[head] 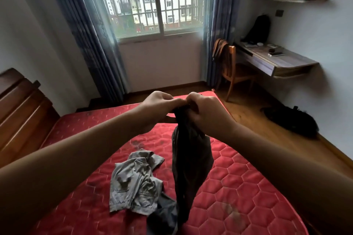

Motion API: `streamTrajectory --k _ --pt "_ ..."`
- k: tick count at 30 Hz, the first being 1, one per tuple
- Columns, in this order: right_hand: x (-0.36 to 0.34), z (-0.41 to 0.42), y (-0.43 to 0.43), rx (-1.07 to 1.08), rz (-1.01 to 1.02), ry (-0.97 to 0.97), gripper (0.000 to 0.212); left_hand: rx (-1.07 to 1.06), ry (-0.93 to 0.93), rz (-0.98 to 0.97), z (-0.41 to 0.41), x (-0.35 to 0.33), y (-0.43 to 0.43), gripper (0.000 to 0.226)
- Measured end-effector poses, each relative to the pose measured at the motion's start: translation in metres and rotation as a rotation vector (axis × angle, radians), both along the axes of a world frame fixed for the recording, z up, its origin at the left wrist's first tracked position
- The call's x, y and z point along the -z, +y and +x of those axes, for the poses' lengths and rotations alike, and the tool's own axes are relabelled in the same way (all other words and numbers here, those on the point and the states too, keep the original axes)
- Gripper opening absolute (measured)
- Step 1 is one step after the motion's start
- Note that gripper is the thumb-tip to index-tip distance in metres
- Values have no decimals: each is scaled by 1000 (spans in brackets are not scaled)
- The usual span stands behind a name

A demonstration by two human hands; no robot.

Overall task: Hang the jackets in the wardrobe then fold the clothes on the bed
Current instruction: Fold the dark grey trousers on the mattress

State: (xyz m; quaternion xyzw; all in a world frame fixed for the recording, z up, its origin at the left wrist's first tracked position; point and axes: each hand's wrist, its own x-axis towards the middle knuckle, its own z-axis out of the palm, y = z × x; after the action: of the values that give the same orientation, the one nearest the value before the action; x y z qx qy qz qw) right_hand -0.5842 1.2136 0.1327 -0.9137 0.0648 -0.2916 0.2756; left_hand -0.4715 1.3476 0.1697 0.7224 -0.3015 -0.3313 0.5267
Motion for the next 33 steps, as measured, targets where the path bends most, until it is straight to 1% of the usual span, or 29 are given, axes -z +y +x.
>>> streamTrajectory --k 2,3,6,8,10,13,15,16,18,19,21,22,23,24,27,30,33 --pt "1 -3 2 -1 18 -18 11 -6 75 30 3 2 0 17" --pt "2 -4 3 -9 24 -22 12 -18 132 39 3 2 0 8" --pt "2 -3 8 -47 7 -22 13 -74 273 30 5 7 3 13" --pt "4 -2 10 -63 -8 -20 14 -81 283 40 7 12 6 8" --pt "8 -1 12 -93 -2 -7 15 -63 248 62 10 16 11 8" --pt "17 4 11 -115 93 38 18 18 85 126 15 21 20 6" --pt "21 10 1 -67 142 38 16 76 -59 181 19 23 28 14" --pt "23 12 -7 -35 121 46 13 109 -134 216 20 23 33 14" --pt "27 15 -25 4 4 120 8 172 -305 290 24 21 42 13" --pt "29 15 -31 -3 -61 186 9 201 -420 331 25 19 46 12" --pt "34 16 -35 -68 -163 307 14 276 -722 396 30 15 54 10" --pt "35 18 -33 -105 -183 335 15 320 -858 411 31 13 58 9" --pt "35 20 -31 -132 -176 336 15 358 -948 407 33 12 61 9" --pt "33 23 -27 -142 -150 318 15 384 -992 395 35 10 66 10" --pt "24 37 -16 -167 -109 256 14 395 -1046 373 44 8 79 16" --pt "23 53 -3 -228 -178 330 14 381 -1095 347 56 6 91 19" --pt "24 63 3 -248 -216 447 16 358 -1121 352 73 4 105 12"
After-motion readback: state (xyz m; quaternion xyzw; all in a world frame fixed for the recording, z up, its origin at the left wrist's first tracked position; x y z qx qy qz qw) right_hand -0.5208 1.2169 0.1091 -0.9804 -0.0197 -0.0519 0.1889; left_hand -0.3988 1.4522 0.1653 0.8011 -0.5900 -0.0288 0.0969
